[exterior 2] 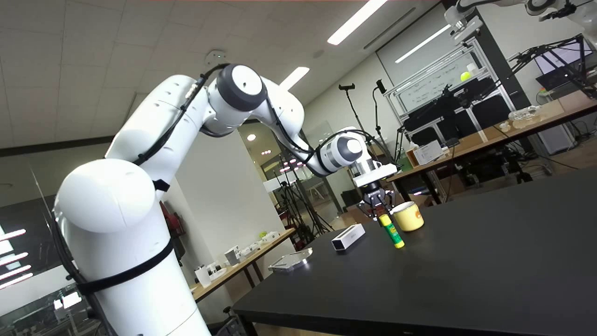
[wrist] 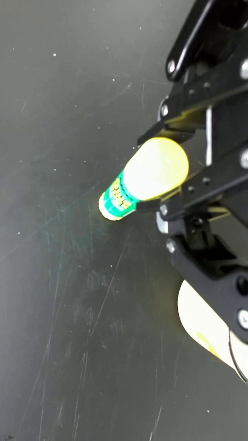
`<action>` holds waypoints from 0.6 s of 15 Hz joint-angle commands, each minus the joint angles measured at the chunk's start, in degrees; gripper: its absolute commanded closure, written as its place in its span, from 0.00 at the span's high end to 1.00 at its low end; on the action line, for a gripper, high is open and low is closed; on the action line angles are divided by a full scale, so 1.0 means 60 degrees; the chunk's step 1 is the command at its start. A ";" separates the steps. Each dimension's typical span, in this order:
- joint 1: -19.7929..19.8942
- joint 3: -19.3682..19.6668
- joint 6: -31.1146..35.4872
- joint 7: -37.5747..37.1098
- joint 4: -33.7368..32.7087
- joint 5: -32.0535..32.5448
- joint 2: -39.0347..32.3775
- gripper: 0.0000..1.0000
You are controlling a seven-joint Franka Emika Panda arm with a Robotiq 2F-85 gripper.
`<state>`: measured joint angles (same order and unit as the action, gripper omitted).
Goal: Pick the bottle on the table and put it in the mug
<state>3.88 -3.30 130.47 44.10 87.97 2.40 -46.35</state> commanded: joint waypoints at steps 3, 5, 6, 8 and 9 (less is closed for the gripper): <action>0.0077 0.0099 -0.0315 -0.0560 -0.0233 0.0254 0.0343 0.09; 0.0149 0.0160 -0.0357 -0.0633 -0.0395 0.0250 0.0535 0.09; 0.0174 0.0202 -0.0455 -0.0714 -0.0520 0.0229 0.0629 0.09; 0.0305 0.0199 -0.0804 -0.0794 -0.0890 0.0103 0.0827 0.09; 0.0353 0.0218 -0.0828 -0.0823 -0.1058 0.0105 0.0946 0.09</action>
<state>5.12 -2.02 128.61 41.79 84.65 2.54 -42.87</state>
